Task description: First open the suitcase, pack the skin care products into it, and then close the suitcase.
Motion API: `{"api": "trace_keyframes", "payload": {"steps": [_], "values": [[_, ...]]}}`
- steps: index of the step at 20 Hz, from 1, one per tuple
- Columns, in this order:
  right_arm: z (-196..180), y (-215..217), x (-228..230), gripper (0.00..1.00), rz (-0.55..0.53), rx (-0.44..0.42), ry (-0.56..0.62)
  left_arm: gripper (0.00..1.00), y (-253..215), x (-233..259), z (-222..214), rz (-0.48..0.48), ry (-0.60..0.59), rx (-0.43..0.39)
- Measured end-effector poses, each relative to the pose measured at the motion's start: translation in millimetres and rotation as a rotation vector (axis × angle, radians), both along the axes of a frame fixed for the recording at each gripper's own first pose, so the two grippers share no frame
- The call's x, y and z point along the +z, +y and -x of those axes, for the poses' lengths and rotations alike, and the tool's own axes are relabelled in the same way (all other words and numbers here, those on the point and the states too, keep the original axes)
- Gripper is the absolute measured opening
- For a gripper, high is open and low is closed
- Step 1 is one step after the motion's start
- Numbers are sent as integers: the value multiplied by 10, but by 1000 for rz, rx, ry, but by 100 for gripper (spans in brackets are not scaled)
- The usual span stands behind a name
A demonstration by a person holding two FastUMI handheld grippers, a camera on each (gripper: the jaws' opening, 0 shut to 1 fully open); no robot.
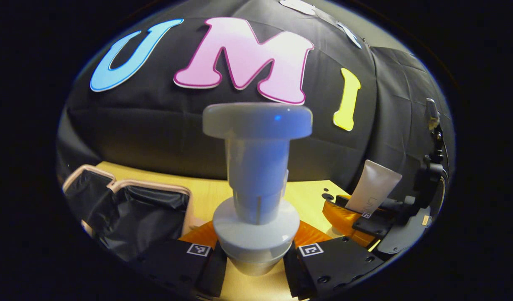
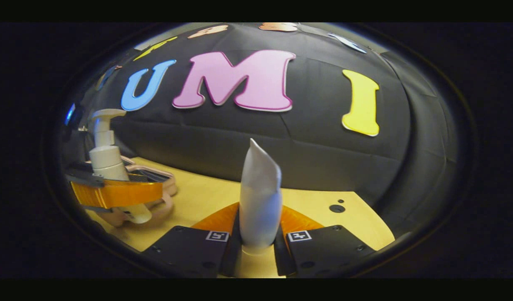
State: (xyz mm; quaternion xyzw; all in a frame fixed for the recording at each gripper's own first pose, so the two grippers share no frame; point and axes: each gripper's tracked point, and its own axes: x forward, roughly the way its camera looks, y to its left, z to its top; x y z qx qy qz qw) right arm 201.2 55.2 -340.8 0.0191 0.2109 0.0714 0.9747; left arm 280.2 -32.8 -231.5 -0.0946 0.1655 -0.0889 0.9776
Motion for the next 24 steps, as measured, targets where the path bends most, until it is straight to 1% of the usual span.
{"api": "trace_keyframes", "payload": {"steps": [1,2,3,4,5,8,10,11,12,14,15,16,17,18,19,21,23,24], "values": [[-19,173,120,35,-14,17,-12,61,162,77,6,-8,-4,11],[-29,350,226,35,-29,39,-20,58,381,127,31,-24,2,30],[-43,538,318,36,-45,61,-28,61,572,126,41,-39,12,47],[-63,754,406,36,-64,85,-34,61,810,107,73,-50,30,69],[-65,955,488,36,-83,105,-40,61,1031,47,104,-62,49,82],[-50,1527,652,36,-141,151,-35,61,1572,-275,189,-145,155,82],[-25,1802,681,36,-178,166,-18,62,1765,-515,189,-146,231,75],[-9,1911,687,39,-194,169,-8,62,1855,-654,196,-146,268,67],[-2,1992,714,36,-202,166,-7,62,1907,-765,196,-139,294,52],[14,2093,717,35,-212,159,1,62,1969,-949,198,-134,358,36],[25,2118,693,31,-214,157,11,61,2002,-1034,198,-129,393,36],[35,2146,663,35,-211,156,22,61,2033,-1113,194,-127,417,42],[38,2129,627,35,-206,152,34,62,2083,-1183,201,-135,440,51],[50,2110,589,36,-203,149,44,65,2148,-1262,205,-150,456,68],[43,2100,556,36,-200,146,53,63,2203,-1339,206,-169,479,77],[34,2077,483,36,-202,137,76,64,2252,-1500,208,-175,521,87],[25,2104,410,36,-202,134,97,66,2283,-1498,118,-180,506,96],[52,2132,367,35,-200,135,105,65,2327,-1517,71,-207,507,99]]}}
